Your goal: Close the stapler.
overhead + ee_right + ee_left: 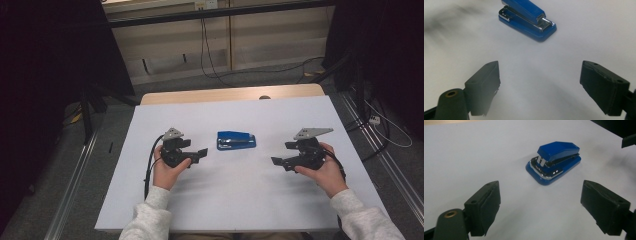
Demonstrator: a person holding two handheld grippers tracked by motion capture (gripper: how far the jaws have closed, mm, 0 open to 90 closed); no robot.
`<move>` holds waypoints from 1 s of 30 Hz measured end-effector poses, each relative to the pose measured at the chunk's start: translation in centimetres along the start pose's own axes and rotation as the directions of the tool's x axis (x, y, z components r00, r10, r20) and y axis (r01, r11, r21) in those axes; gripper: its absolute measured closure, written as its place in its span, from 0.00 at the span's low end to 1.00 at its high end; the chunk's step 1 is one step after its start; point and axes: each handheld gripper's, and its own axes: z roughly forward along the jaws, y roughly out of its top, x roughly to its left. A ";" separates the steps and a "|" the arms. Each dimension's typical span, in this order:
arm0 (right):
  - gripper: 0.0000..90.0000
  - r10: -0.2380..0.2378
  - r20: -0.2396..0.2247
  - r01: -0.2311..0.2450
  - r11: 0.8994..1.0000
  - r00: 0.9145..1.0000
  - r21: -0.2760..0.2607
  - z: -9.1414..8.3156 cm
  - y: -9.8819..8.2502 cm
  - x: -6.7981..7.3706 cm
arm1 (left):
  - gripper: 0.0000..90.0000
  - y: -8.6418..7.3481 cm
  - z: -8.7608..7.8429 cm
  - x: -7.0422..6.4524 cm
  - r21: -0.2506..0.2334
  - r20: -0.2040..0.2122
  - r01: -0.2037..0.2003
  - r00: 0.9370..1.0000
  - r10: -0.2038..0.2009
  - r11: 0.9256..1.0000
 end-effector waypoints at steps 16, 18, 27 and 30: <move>0.15 -0.009 -0.002 0.009 1.000 1.000 0.012 -1.6 -1.3 0.6 | 0.13 -1.0 -2.7 -0.2 -0.025 -0.008 -0.020 1.000 0.020 0.999; 0.15 -0.005 -0.004 0.005 1.000 1.000 0.007 -1.9 -1.5 0.7 | 0.12 -1.2 -3.1 -0.1 -0.028 -0.012 -0.021 1.000 0.021 0.999; 0.15 -0.005 -0.008 0.005 1.000 1.000 0.008 -2.7 -2.1 0.9 | 0.11 -1.8 -4.4 0.3 -0.026 -0.024 -0.017 1.000 0.016 1.000; 0.15 -0.008 -0.006 0.008 1.000 1.000 0.013 -2.8 -2.2 1.0 | 0.11 -2.0 -4.9 0.3 -0.037 -0.026 -0.016 1.000 0.015 0.999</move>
